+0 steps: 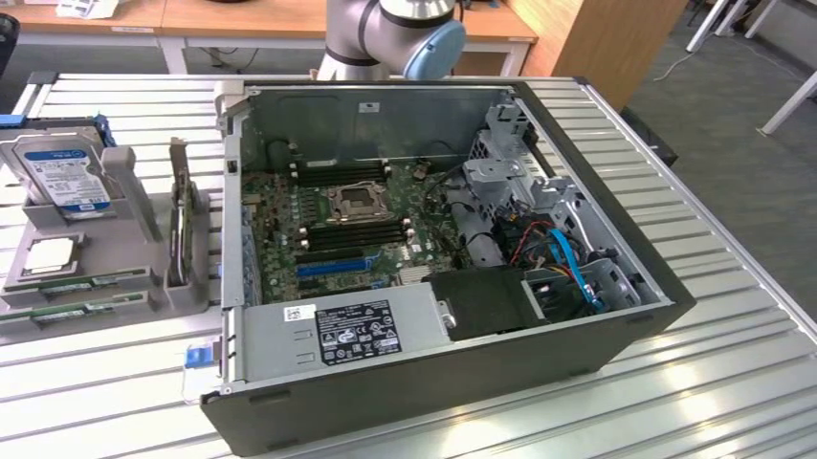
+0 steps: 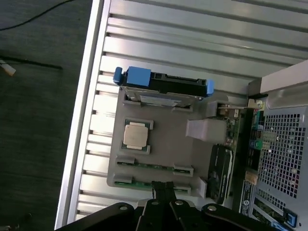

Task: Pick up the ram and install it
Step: 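Pick up the ram and move it above insertion slot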

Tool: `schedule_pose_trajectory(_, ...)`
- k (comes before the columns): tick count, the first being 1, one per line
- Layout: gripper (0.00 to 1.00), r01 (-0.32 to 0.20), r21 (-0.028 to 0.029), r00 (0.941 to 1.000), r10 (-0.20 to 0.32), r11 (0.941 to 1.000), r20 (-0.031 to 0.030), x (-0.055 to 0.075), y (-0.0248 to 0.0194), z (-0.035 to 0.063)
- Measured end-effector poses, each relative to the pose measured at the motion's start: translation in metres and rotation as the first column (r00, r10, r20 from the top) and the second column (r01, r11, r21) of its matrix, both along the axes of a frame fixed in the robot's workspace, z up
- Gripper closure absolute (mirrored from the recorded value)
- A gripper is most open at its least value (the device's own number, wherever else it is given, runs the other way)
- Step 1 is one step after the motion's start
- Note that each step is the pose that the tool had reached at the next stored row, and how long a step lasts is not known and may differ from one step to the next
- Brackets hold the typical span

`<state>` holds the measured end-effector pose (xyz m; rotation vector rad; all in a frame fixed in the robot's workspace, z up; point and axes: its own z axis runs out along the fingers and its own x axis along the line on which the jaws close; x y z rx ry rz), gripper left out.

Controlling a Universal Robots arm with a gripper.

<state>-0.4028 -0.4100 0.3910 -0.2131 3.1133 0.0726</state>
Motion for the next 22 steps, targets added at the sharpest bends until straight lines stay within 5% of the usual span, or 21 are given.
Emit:
schedule_pose_trajectory(5, 0.9, -0.089, 0.0, 0.996, 0.089, 0.996, 0.0, 0.0, 0.0, -0.0001)
schedule_pose_trajectory(10, 0.9, -0.178, 0.0, 0.9841, 0.178, 0.9841, 0.0, 0.0, 0.0, -0.0002)
schedule_pose_trajectory(15, 0.9, -0.26, -0.0002, 0.9655, 0.26, 0.9655, 0.0, 0.0, 0.0, -0.0002)
schedule_pose_trajectory(22, 0.9, -0.368, -0.0006, 0.9297, 0.368, 0.9297, -0.0001, 0.0, 0.0, -0.0002)
